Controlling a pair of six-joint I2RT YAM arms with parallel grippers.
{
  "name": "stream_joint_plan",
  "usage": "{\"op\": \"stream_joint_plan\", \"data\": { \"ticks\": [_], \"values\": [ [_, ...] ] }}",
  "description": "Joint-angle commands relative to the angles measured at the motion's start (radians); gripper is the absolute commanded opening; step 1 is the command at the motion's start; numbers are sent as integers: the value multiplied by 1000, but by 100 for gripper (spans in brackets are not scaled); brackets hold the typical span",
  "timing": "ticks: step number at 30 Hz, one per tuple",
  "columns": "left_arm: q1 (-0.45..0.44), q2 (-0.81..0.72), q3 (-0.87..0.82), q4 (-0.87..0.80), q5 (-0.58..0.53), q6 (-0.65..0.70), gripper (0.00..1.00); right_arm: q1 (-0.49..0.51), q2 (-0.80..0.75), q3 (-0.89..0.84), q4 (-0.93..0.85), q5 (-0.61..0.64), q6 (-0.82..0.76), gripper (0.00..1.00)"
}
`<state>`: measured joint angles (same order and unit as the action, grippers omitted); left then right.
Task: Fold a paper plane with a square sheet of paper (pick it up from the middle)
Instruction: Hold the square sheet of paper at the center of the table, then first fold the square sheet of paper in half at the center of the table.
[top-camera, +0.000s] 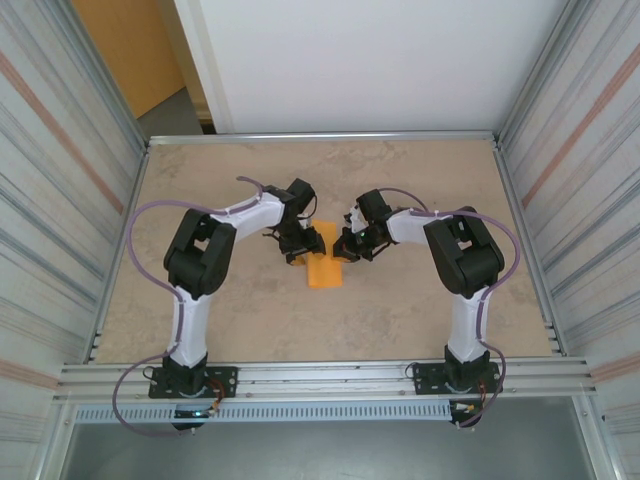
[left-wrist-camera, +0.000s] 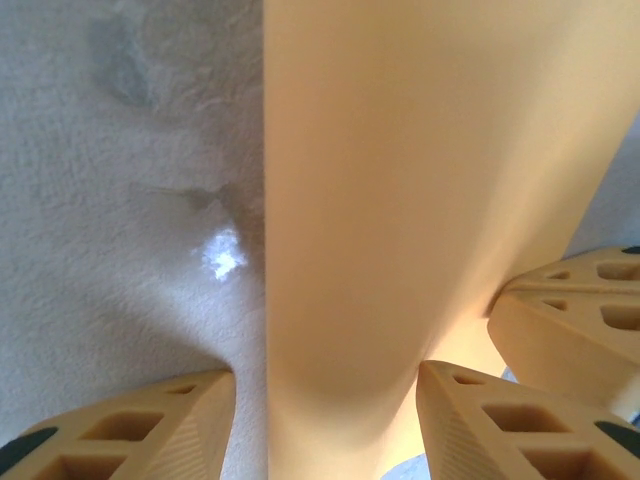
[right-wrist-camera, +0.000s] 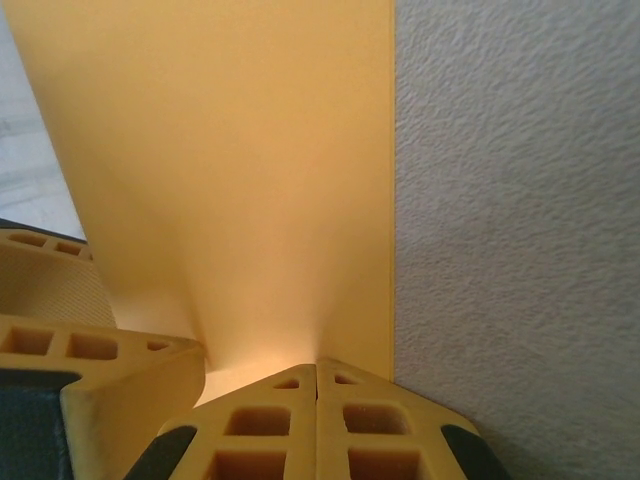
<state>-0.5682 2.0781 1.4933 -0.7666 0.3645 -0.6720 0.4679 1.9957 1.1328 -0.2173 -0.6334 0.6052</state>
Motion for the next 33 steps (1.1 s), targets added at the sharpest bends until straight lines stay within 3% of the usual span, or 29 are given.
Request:
{"op": "stream_joint_plan", "data": {
  "ticks": [1, 4, 6, 13, 18, 33],
  "values": [
    [-10, -76, -33, 6, -50, 12, 52, 0, 82, -43, -136, 156, -41, 4],
    [3, -195, -32, -3, -128, 11, 53, 0, 97, -57, -118, 165, -39, 4],
    [18, -244, -49, 21, -113, 17, 53, 1, 103, -64, -116, 167, -39, 4],
    [23, -252, -158, 306, 205, 17, 44, -2, 112, -82, -97, 167, -32, 4],
    [8, -174, -165, 384, 297, 0, 34, -2, 120, -87, -92, 167, -23, 3],
    [4, -78, -183, 356, 252, 36, 10, 0, 129, -87, -116, 180, -13, 2]
  ]
}}
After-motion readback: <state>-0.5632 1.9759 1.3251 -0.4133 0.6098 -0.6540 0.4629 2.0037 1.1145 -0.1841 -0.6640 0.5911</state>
